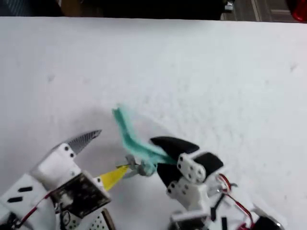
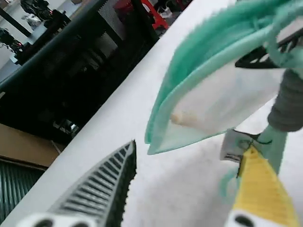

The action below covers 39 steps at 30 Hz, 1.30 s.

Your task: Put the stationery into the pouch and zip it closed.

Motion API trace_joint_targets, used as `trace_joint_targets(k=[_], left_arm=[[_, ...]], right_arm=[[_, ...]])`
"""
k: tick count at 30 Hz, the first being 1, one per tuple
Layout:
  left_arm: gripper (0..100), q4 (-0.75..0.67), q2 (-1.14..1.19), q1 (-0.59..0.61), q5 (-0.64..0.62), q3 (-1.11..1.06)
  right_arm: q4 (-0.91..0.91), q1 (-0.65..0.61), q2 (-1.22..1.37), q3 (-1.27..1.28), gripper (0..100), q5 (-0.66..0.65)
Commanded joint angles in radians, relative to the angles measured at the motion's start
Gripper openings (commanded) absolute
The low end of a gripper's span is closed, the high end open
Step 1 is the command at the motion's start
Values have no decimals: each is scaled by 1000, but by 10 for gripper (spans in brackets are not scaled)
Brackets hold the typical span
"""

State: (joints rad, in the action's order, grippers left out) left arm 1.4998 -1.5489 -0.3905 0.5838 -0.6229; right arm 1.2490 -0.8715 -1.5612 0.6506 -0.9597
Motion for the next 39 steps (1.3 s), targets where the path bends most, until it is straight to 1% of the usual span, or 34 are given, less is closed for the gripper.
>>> trace_joint_targets(k=[1,4,8,12,14,19,21,23,29,31,33,36,37,39], left_arm=[[354,-48,-2,-18,3,-54],[355,-66,-24,-19,2,-72],[357,-114,-82,-30,-43,-129],[354,-118,-120,-162,-52,-209],[354,-132,-134,-216,-115,-226],[349,-187,-139,-243,-216,-229],[316,-198,-139,-248,-238,-230],[260,-209,-139,-249,-239,-229],[14,-256,-139,-251,-241,-230],[38,-265,-139,-272,-244,-232],[19,-279,-137,-306,-244,-232],[22,-331,-137,-329,-244,-262],[22,-359,-137,-325,-244,-288],[22,-433,-139,-323,-244,-359]], right_arm=[[41,-94,15,-94,19,-31],[104,-145,15,-114,19,-92],[157,-154,15,-146,19,-117],[154,-188,15,-160,19,-117],[156,-211,15,-160,19,-115],[159,-222,15,-158,19,-110],[159,-222,15,-158,19,-109],[157,-222,15,-153,19,-109],[154,-222,15,-153,20,-107],[154,-220,15,-152,21,-107],[154,-219,15,-146,22,-107],[147,-219,15,-114,25,-107],[133,-211,15,-100,41,-107],[93,-147,10,-78,105,-92]])
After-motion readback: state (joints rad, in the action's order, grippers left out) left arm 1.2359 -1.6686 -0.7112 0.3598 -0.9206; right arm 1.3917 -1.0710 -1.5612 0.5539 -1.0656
